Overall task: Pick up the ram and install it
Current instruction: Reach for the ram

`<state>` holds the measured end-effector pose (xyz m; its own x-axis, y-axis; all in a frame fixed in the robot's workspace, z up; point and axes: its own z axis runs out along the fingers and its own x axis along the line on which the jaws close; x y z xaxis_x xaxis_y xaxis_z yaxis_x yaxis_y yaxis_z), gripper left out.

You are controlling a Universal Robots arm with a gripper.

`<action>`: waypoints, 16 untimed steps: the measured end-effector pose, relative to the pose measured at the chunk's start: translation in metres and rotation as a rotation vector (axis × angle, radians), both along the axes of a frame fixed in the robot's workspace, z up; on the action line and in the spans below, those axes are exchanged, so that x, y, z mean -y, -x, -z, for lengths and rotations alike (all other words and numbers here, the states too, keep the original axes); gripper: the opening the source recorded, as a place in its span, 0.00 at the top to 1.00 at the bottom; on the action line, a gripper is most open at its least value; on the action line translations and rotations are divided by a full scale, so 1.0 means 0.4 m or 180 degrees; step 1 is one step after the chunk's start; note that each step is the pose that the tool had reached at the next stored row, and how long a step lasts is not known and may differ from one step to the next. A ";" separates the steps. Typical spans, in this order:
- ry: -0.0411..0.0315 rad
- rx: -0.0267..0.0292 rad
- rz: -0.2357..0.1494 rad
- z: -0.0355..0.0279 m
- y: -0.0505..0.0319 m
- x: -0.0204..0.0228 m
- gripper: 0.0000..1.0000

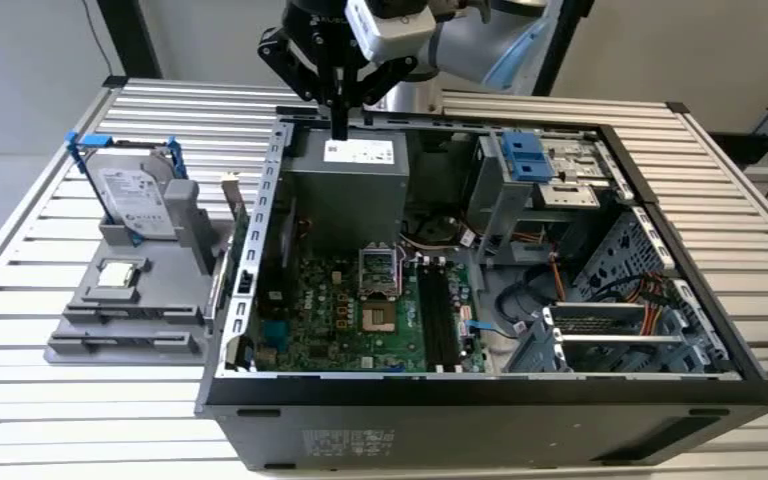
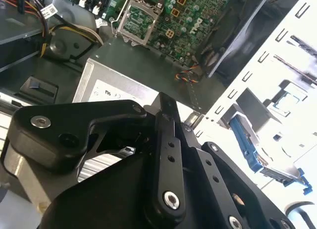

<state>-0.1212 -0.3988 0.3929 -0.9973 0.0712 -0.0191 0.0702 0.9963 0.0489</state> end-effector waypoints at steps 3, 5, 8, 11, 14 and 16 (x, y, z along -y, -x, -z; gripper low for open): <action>0.0000 0.0000 0.0000 -0.001 0.000 0.000 1.00; 0.0000 0.0000 0.0000 -0.002 0.000 0.000 1.00; 0.0001 -0.0001 0.0001 -0.002 0.000 0.000 1.00; 0.0000 0.0000 0.0001 -0.002 0.001 0.000 1.00; 0.0001 0.0003 0.0001 -0.002 0.016 -0.001 1.00; 0.0001 0.0003 0.0001 -0.002 0.031 -0.001 1.00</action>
<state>-0.1334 -0.3983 0.3938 -0.9972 0.0716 -0.0200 0.0705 0.9963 0.0487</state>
